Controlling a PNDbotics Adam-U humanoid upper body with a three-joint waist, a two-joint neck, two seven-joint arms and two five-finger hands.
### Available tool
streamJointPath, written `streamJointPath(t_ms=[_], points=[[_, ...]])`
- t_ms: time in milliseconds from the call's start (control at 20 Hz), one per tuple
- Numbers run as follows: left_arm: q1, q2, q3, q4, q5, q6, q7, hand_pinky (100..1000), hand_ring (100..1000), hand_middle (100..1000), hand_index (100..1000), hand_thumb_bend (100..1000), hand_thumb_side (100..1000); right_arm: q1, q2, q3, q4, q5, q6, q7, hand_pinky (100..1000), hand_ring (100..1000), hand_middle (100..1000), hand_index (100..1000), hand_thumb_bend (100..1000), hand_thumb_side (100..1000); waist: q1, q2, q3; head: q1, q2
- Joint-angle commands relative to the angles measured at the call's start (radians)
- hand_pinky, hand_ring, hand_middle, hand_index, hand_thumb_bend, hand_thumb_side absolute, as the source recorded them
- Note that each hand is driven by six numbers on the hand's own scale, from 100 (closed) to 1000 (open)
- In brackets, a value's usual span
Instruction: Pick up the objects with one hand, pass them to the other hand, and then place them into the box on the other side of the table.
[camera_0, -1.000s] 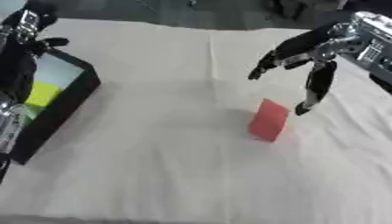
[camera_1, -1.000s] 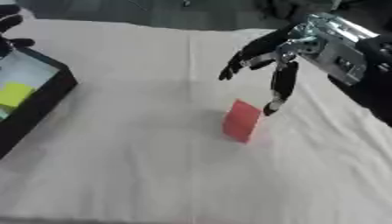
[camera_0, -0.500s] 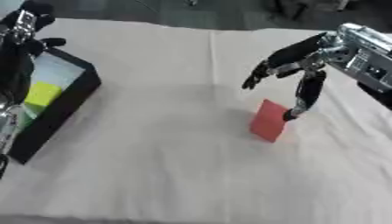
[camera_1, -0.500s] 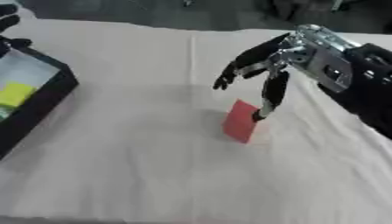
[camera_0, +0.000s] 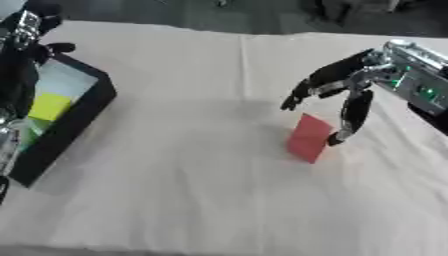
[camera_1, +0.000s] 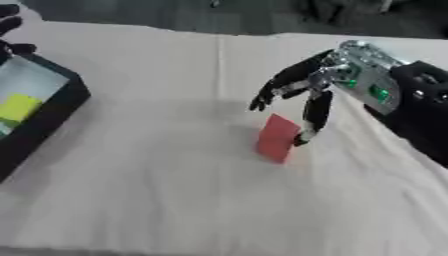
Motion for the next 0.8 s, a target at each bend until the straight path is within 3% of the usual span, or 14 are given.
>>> streamJointPath(t_ms=[50,400,800], points=[[-0.005,0.046,0.014,-0.012,-0.006,-0.002,0.006,751,934,844,780,100,748,-0.034,-0.033,-0.007,-0.002,0.006,-0.170,0.153,929,894,853,975,522,202,-0.016,-0.017,-0.005,0.009,-0.003],[-0.001,0.049,0.018,-0.011,-0.005,-0.003,0.012,751,934,844,780,100,749,-0.029,-0.038,0.014,-0.010,-0.002,-0.192,0.153,926,890,849,971,500,233,-0.021,-0.010,-0.004,-0.004,-0.005],[-0.005,0.046,0.022,-0.016,0.000,-0.003,0.016,752,933,844,780,100,749,-0.013,-0.038,-0.005,-0.002,0.054,-0.230,0.153,928,892,853,970,541,217,-0.013,-0.005,-0.001,-0.011,-0.008]])
